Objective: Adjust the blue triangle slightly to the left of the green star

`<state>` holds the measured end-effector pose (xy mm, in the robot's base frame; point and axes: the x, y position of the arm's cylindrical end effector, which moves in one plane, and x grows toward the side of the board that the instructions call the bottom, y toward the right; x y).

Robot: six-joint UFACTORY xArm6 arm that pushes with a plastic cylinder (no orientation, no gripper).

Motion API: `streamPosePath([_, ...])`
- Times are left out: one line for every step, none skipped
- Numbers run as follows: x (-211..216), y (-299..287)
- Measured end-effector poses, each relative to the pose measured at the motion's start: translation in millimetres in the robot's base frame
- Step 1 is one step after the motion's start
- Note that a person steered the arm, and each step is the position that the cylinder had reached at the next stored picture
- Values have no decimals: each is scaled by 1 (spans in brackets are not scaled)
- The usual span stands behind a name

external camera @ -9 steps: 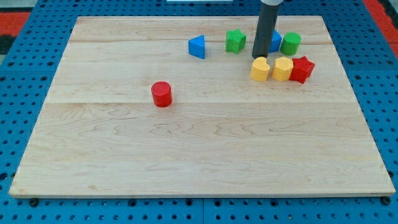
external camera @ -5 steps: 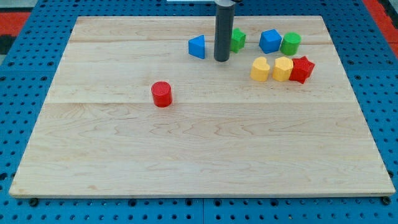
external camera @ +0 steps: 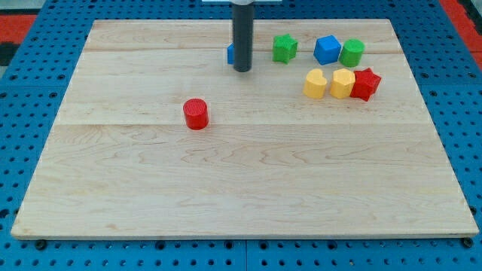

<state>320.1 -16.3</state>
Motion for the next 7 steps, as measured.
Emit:
streamPosePath([-20,-26])
streamPosePath([-39,-37])
streamPosePath([-49,-33])
streamPosePath([-49,-28])
streamPosePath([-49,-12])
streamPosePath([-59,0])
streamPosePath([-73,6])
